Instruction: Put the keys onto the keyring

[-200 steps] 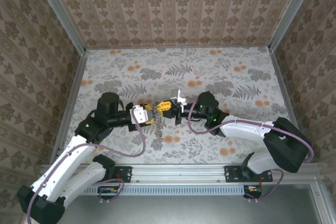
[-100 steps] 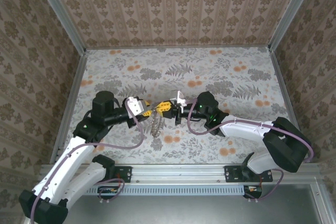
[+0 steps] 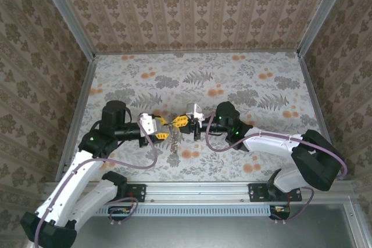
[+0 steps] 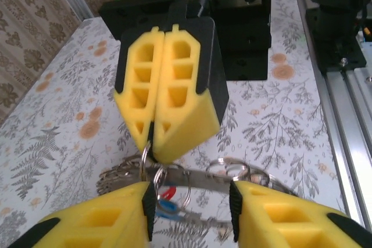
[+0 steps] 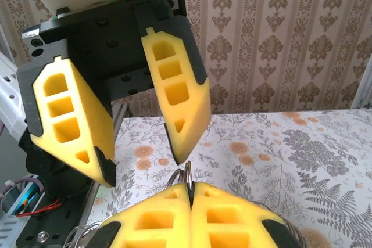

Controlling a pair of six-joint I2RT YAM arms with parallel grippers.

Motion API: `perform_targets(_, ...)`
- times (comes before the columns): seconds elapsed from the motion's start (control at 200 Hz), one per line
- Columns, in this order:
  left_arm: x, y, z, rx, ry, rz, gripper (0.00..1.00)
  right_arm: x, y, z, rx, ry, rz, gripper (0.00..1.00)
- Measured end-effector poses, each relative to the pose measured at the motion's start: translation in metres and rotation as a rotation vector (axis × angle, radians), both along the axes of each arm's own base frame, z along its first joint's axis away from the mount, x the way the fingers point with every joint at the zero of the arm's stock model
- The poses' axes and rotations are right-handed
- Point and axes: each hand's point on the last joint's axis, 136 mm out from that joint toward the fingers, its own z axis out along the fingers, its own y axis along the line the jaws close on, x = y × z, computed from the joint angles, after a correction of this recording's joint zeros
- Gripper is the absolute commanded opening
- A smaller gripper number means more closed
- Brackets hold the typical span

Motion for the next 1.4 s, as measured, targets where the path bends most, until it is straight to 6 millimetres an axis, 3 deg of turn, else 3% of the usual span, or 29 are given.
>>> perform_targets(0.175,0.008,0.012,0.011,-0.014,-0.020,0.060,0.48,0.000,0.000,-0.004,-0.017,-0.007,0.001,0.00)
perform_targets(0.47,0.026,0.008,0.012,-0.036,0.091,0.095,0.32,-0.002,0.002,-0.009,-0.052,-0.033,0.011,0.00)
perform_targets(0.885,0.015,0.000,0.007,-0.059,0.176,0.000,0.34,-0.003,0.005,-0.004,-0.048,-0.062,0.019,0.00)
perform_targets(1.22,0.019,0.000,0.002,-0.048,0.192,0.009,0.37,-0.005,0.007,0.002,-0.039,-0.078,0.031,0.00)
perform_targets(1.4,0.020,-0.001,0.003,-0.049,0.181,0.010,0.30,-0.006,0.008,0.002,-0.039,-0.078,0.034,0.00)
